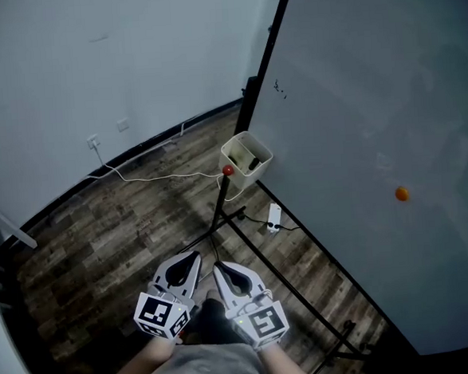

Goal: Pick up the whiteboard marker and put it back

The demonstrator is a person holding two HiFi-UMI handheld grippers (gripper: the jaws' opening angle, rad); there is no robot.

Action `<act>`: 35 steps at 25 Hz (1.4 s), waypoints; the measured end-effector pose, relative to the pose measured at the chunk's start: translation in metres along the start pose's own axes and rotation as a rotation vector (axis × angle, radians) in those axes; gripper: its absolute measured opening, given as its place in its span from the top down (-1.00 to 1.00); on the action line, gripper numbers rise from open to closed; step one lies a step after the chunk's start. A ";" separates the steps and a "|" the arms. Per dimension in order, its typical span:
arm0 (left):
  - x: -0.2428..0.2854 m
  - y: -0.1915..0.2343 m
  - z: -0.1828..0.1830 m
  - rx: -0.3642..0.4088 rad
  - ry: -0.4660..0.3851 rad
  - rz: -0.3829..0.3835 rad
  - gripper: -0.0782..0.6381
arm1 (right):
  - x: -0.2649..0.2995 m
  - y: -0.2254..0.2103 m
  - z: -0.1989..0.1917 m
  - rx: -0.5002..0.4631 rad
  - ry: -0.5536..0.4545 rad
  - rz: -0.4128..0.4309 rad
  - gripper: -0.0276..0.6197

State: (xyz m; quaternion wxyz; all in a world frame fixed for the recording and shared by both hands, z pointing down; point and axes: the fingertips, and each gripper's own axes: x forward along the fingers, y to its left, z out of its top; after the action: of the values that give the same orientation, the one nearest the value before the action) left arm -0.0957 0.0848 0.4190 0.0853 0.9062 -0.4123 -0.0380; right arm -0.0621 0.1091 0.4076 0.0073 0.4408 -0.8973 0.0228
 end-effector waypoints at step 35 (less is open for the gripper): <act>0.234 0.083 0.028 0.032 0.006 0.004 0.74 | 0.131 -0.257 0.048 -0.045 0.006 -0.072 0.59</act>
State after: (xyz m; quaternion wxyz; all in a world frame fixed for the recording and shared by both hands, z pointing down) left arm -0.0068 -0.1485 0.4075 0.0724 0.9068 -0.4143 -0.0284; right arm 0.0613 -0.1533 0.3733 0.0206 0.4726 -0.8811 0.0034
